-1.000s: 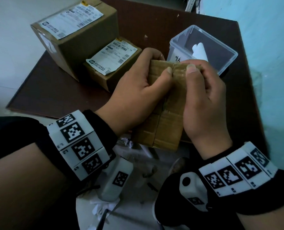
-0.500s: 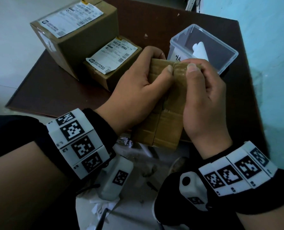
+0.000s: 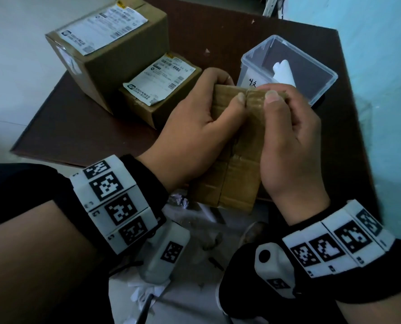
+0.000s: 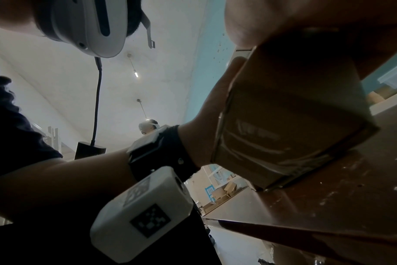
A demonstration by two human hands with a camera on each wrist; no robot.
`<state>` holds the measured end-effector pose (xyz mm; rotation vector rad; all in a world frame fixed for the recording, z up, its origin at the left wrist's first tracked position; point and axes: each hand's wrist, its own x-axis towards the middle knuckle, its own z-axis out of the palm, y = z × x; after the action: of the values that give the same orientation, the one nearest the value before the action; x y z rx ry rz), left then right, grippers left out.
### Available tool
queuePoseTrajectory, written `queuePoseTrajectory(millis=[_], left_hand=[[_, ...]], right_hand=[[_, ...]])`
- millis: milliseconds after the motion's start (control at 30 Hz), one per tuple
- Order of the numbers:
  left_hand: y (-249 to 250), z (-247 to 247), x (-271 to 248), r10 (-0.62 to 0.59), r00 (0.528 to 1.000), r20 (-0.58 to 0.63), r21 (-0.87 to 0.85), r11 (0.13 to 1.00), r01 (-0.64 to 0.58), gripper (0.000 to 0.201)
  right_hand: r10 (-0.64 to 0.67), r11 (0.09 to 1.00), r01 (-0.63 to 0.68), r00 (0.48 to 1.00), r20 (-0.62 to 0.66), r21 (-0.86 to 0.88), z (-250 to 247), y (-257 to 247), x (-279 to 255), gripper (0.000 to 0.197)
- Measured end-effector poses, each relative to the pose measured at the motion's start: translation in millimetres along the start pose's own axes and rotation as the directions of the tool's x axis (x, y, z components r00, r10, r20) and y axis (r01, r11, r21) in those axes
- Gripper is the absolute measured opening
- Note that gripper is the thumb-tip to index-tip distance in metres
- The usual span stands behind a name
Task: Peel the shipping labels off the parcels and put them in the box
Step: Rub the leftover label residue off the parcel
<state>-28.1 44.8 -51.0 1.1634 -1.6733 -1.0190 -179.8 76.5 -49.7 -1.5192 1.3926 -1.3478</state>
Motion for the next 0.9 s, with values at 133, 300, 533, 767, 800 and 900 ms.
queuePoseTrajectory(millis=[133, 300, 533, 767, 800, 900], left_hand=[[-0.2, -0.7, 1.3, -0.003, 1.000, -0.003, 0.030, 1.000, 0.003, 0.020], [-0.4, -0.2, 0.9, 0.002, 1.000, -0.029, 0.006, 1.000, -0.002, 0.018], [5.0, 1.1, -2.0, -0.050, 0.998, -0.043, 0.075, 0.996, 0.053, 0.032], [1.2, 0.5, -0.1, -0.017, 0.996, -0.090, 0.163, 0.986, 0.032, 0.033], [0.9, 0.1, -0.1, -0.006, 0.996, -0.086, 0.157, 0.987, 0.020, 0.032], [-0.2, -1.2, 1.3, 0.016, 0.997, -0.072, 0.151, 0.989, -0.005, 0.024]], right_hand=[[0.002, 1.000, -0.002, 1.000, -0.005, -0.006, 0.2, -1.4, 0.5, 0.032], [-0.014, 1.000, 0.014, 1.000, -0.014, -0.010, 0.7, -3.0, 0.7, 0.028], [0.014, 1.000, -0.013, 0.999, -0.051, 0.007, -1.0, -1.6, 1.5, 0.028], [0.021, 1.000, -0.021, 0.999, -0.027, 0.010, 0.3, 1.7, 3.8, 0.024], [0.027, 0.999, -0.026, 0.999, -0.029, 0.021, 0.1, 2.8, 4.7, 0.026], [0.049, 0.993, -0.043, 0.998, -0.047, 0.111, 0.2, 5.2, 8.4, 0.029]])
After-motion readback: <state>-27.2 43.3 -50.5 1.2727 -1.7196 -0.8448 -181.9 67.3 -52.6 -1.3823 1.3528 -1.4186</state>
